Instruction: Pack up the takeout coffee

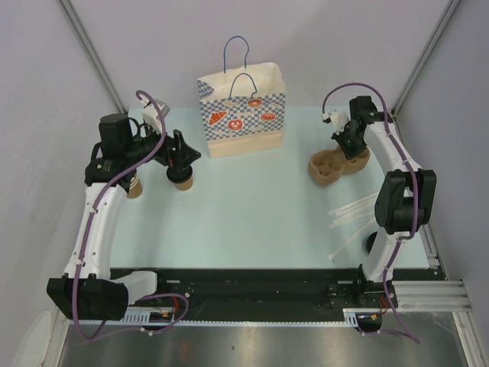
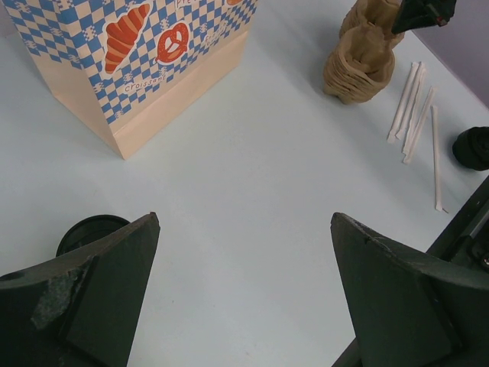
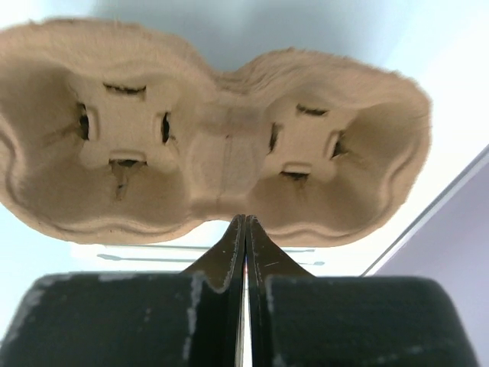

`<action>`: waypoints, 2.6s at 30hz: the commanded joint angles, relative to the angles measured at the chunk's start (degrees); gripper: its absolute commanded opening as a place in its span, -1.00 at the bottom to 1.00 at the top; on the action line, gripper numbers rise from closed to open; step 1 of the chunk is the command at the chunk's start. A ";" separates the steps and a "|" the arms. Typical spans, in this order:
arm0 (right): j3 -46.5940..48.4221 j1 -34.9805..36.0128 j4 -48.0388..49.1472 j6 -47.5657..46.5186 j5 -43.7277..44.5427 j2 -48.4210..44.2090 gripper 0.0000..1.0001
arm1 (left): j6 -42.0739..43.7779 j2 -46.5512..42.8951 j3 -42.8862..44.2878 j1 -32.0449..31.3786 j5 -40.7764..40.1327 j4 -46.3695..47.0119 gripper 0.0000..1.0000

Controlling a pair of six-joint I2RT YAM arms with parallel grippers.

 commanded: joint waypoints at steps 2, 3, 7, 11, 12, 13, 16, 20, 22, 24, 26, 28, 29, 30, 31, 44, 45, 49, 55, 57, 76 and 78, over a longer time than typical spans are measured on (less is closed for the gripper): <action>5.26 -0.24 -4.07 -2.71 -0.89 0.30 -0.73 | -0.38 -0.65 2.20 0.36 0.77 1.50 0.99; 5.17 -0.24 -4.69 -4.37 -0.36 0.04 -0.48 | -0.47 -0.73 2.12 0.36 0.95 1.50 0.99; 3.59 -0.50 -5.14 -7.45 0.87 -1.20 0.29 | -0.56 -0.73 2.20 0.36 1.04 1.77 0.99; 3.32 -0.41 -6.36 -8.87 1.23 0.55 0.31 | -0.56 -0.73 2.20 0.36 1.13 1.59 0.99; 3.33 -0.41 -6.54 -9.04 1.31 1.08 0.29 | -0.56 -0.73 2.12 0.36 1.04 1.59 0.99; 3.33 -0.33 -6.63 -9.04 1.40 2.04 0.27 | -0.56 -0.91 2.03 0.36 1.04 1.68 0.99; 3.24 -0.50 -6.63 -9.31 1.58 3.72 0.16 | -0.30 -1.17 1.76 0.36 0.78 1.50 0.99; 3.24 -0.68 -7.25 -9.22 1.32 5.21 -0.10 | -0.12 -1.44 1.68 0.36 0.69 1.41 0.99; 3.50 -0.76 -7.95 -8.70 0.97 5.48 -0.24 | -0.12 -1.44 1.67 0.36 0.78 1.42 0.99; 3.59 -0.94 -8.48 -7.21 -0.43 5.31 -0.55 | -0.12 -1.44 1.68 0.36 0.86 1.50 0.99; 3.41 -1.03 -9.09 -5.45 -1.49 4.17 -1.00 | -0.21 -1.44 1.76 0.36 1.04 1.41 0.99; 2.97 -1.03 -9.27 -1.68 -3.51 2.94 -1.00 | -0.38 -1.61 1.85 0.36 1.04 1.42 0.99; 2.80 -1.12 -9.36 1.30 -5.61 1.45 -1.00 | -0.56 -1.70 1.85 0.36 1.04 1.59 0.99; 2.45 -1.03 -9.27 2.89 -6.50 0.74 -1.00 | -0.56 -1.70 1.85 0.36 1.04 1.50 0.99; 2.19 -1.03 -9.01 4.39 -7.20 0.13 -1.00 | -0.56 -1.70 1.85 0.36 1.13 1.59 0.99; 6.75 -1.21 -11.47 9.15 -7.30 1.35 -0.64 | -0.65 -2.40 1.15 0.36 1.04 1.68 0.99; 6.93 -1.21 -11.64 9.06 -7.12 1.53 -0.64 | -0.48 -2.49 1.15 0.36 1.04 1.68 0.99; 7.54 -1.29 -11.99 8.71 -7.39 2.14 -0.58 | -0.47 -2.31 1.06 0.36 1.13 1.77 0.99; 7.63 -1.29 -12.35 8.01 -7.30 2.58 -0.74 | -0.56 -1.96 1.24 0.36 1.13 1.86 0.99; 7.81 -1.47 -12.26 7.92 -7.30 2.58 -0.79 | -0.56 -1.88 1.41 0.36 1.21 1.86 0.99; 8.86 -1.03 -9.62 8.71 -4.66 5.30 -0.33 | -0.91 -1.44 1.68 0.36 1.74 2.03 0.99; 9.91 -1.03 -9.62 8.89 -4.57 5.66 -0.37 | -1.00 -1.26 1.85 0.36 1.74 2.12 0.99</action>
